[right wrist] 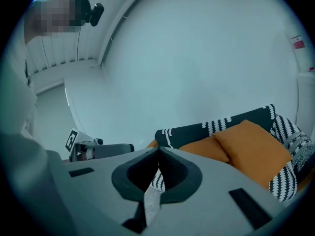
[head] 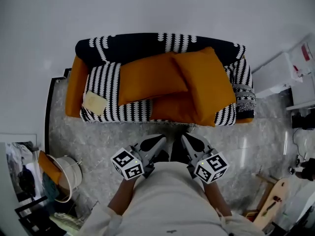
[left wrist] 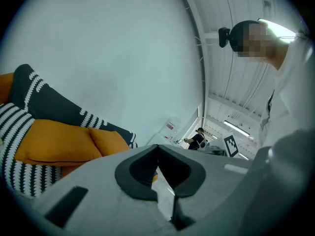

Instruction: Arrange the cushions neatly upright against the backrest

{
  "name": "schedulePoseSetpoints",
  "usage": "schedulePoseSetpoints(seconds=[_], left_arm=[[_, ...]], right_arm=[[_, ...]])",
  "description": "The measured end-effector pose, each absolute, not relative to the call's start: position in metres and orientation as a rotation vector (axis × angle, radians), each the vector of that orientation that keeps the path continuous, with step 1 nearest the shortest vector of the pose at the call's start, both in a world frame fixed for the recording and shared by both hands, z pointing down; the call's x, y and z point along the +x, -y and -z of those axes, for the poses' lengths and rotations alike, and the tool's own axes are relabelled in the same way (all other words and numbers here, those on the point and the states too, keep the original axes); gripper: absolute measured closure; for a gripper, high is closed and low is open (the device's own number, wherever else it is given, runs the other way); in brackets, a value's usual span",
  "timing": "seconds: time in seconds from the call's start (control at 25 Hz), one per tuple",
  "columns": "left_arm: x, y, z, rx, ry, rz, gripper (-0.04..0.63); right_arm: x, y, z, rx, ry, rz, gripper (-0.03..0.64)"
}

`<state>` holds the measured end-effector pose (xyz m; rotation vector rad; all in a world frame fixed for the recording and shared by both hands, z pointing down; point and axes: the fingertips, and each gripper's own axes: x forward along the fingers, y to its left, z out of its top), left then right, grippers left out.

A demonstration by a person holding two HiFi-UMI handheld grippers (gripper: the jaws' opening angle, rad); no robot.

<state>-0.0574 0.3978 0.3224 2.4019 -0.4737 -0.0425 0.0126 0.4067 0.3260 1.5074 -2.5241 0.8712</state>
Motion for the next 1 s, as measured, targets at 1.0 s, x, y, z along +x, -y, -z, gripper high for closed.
schedulePoseSetpoints(seconds=[1.0], left_arm=[[-0.129,-0.364,-0.332,2.422,0.785,-0.060,0.586]], right_arm=[[-0.058,-0.351,-0.381,1.127,2.436,-0.862,0.602]])
